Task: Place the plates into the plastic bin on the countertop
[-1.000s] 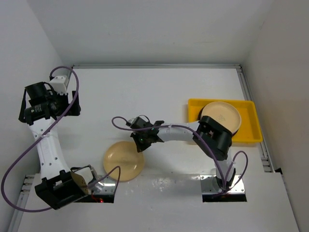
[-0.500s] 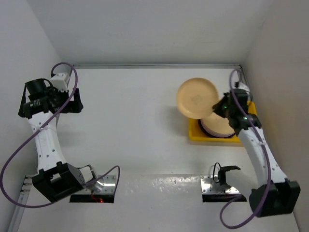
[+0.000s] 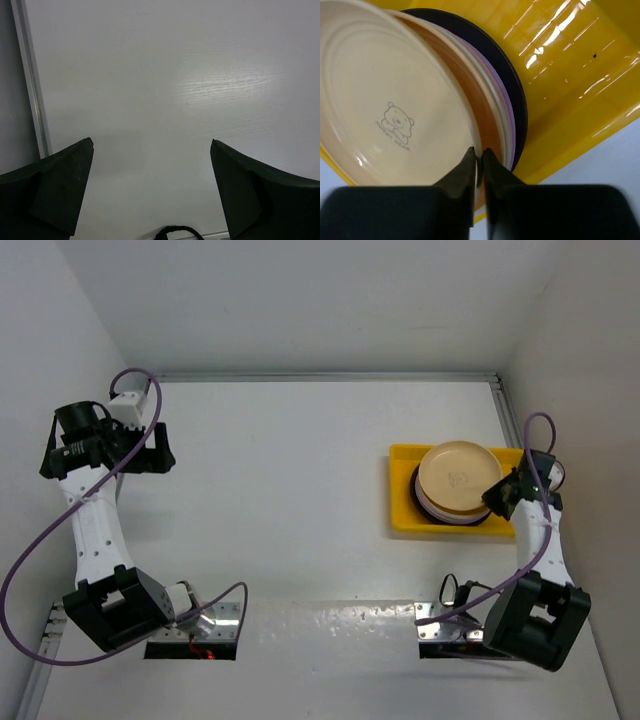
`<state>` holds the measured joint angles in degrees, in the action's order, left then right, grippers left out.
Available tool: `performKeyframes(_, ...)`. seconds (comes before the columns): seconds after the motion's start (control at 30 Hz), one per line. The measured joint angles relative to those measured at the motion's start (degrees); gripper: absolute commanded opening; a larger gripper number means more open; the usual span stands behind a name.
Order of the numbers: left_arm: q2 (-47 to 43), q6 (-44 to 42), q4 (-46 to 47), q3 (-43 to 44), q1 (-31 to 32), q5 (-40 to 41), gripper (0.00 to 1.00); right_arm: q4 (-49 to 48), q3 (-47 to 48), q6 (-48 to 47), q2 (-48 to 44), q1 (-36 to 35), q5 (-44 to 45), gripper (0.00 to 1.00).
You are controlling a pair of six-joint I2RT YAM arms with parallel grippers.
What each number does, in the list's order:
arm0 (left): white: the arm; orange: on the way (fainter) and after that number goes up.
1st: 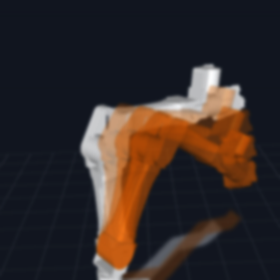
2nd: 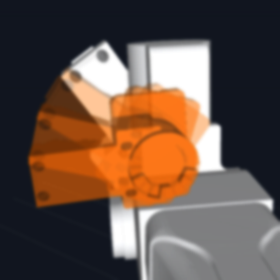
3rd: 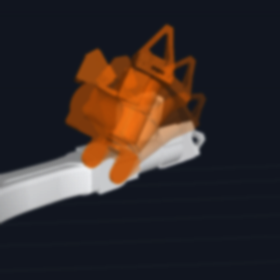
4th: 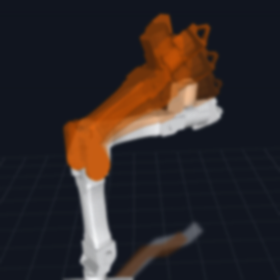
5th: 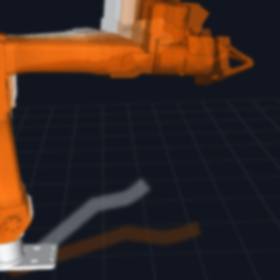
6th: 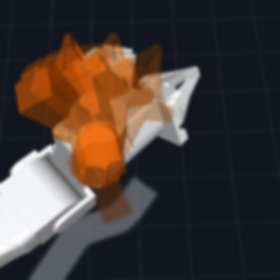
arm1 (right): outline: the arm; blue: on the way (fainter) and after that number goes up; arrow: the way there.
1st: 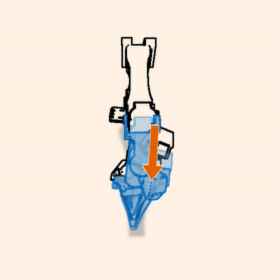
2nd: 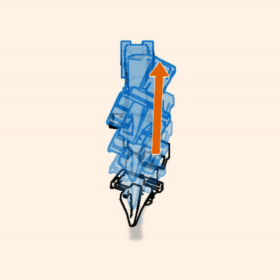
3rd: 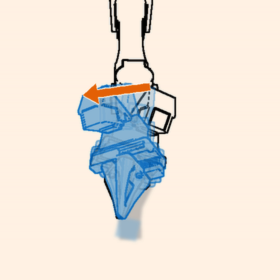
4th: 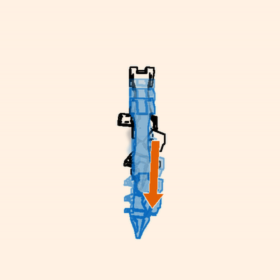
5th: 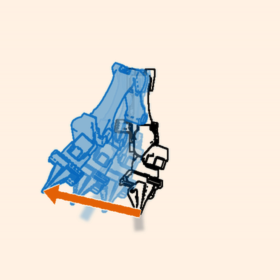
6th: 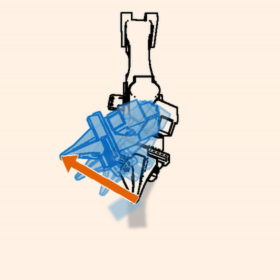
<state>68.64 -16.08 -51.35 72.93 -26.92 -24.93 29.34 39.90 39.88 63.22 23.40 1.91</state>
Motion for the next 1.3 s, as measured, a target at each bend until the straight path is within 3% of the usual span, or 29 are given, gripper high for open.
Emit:
performKeyframes(0.03, 0.0, 0.0, 0.0, 0.0, 0.0, -0.09, 1.0, -0.37, 0.0, -0.07, 0.79, 0.13, -0.48, 0.23)
performKeyframes(0.1, 0.0, -0.04, 0.0, 0.0, 0.0, -0.15, 1.0, -0.7, 0.11, -0.26, 2.23, 0.15, -1.16, 0.45)
performKeyframes(0.13, 0.0, -0.07, 0.0, 0.0, 0.0, -0.15, 1.0, -0.94, 0.22, -0.13, 2.64, 0.13, -2.21, 0.66)
performKeyframes(0.23, 0.0, -0.15, 0.0, 0.0, 0.0, -0.17, 1.0, -1.81, 1.49, -0.81, 2.78, -0.66, -3.61, 0.77)
performKeyframes(0.43, 0.0, -0.17, 0.0, 0.0, 0.09, -0.98, 1.0, 1.79, 4.24, -1.97, -0.76, -0.92, 1.73, 0.8)
performKeyframes(0.5, 0.11, -0.17, 0.0, 0.0, 0.35, -1.33, 1.0, 2.89, 4.5, -2.05, -3.98, -0.92, 4.24, 0.76)
performKeyframes(0.6, 0.7, -0.17, 0.0, 0.0, 0.44, -2.1, 1.0, 2.91, 4.42, -1.99, -9.49, -0.76, 7.15, 0.62)
performKeyframes(0.8, 1.03, -0.44, 0.0, 0.0, 0.63, -2.69, 1.0, 3.69, 4.37, -0.04, -13.09, -0.59, 9.55, 0.85)
performKeyframes(0.93, 1.44, -1.36, -0.02, 0.0, 0.63, -2.69, 1.0, 8.22, 4.13, 2.38, -20.59, -1.4, 13.29, 0.88)
performKeyframes(1.1, 3.3, -1.86, 0.0, -0.22, 1.01, -2.67, 1.0, 16.15, 1.27, 8.96, -38.42, -2.54, 17.49, 1.0)
performKeyframes(1.3, 4.17, -2.14, 1.07, -3.45, 2.75, -1.66, 1.0, 30.64, -0.61, 12.74, -49.35, -2.54, 18.23, 1.0)
